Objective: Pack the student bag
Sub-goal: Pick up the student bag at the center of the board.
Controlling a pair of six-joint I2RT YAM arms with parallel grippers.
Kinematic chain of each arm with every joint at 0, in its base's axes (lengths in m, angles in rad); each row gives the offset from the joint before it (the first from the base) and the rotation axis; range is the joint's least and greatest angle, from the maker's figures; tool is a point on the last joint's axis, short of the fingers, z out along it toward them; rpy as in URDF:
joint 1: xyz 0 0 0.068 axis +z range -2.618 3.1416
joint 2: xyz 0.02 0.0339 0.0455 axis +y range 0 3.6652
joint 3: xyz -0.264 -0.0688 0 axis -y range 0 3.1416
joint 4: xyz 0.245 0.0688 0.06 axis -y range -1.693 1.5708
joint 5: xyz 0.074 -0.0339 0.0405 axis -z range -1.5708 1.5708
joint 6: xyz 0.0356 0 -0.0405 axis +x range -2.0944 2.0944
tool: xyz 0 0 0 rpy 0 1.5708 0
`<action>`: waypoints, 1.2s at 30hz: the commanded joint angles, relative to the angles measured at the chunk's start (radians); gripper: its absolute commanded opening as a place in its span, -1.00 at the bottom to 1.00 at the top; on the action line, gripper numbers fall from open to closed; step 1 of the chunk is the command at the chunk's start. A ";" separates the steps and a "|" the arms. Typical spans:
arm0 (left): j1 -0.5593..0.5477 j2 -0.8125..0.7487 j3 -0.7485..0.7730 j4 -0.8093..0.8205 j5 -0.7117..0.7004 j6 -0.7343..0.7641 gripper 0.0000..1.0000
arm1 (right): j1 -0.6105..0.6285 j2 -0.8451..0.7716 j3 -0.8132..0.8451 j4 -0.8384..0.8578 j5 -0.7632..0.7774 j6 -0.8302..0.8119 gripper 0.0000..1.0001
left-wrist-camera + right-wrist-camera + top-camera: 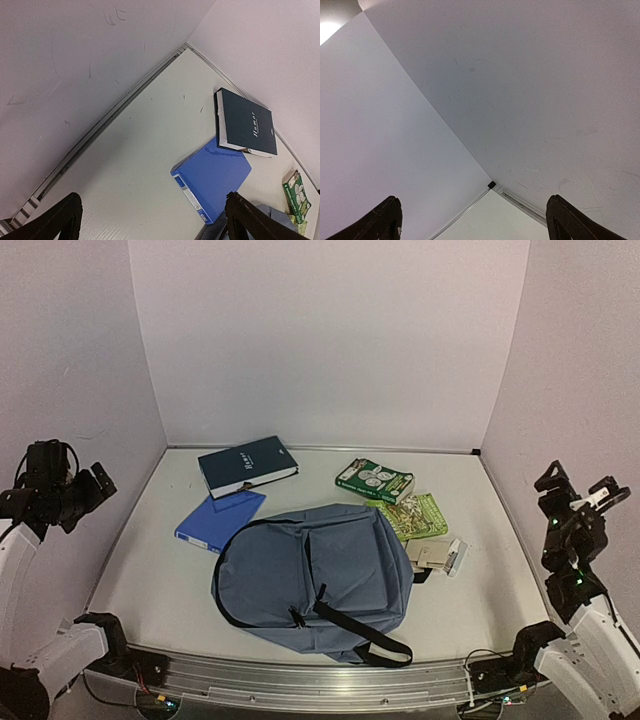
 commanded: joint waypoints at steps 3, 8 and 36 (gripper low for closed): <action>0.004 0.007 -0.016 0.037 0.156 0.018 0.99 | 0.003 0.115 0.127 -0.122 -0.187 0.003 0.96; 0.000 0.103 -0.072 0.144 0.406 -0.004 0.99 | 0.003 0.226 0.151 -0.108 -0.455 -0.043 0.96; -0.615 0.477 -0.449 0.643 0.470 -0.449 0.99 | 0.685 0.978 0.459 -0.485 -0.395 0.155 0.64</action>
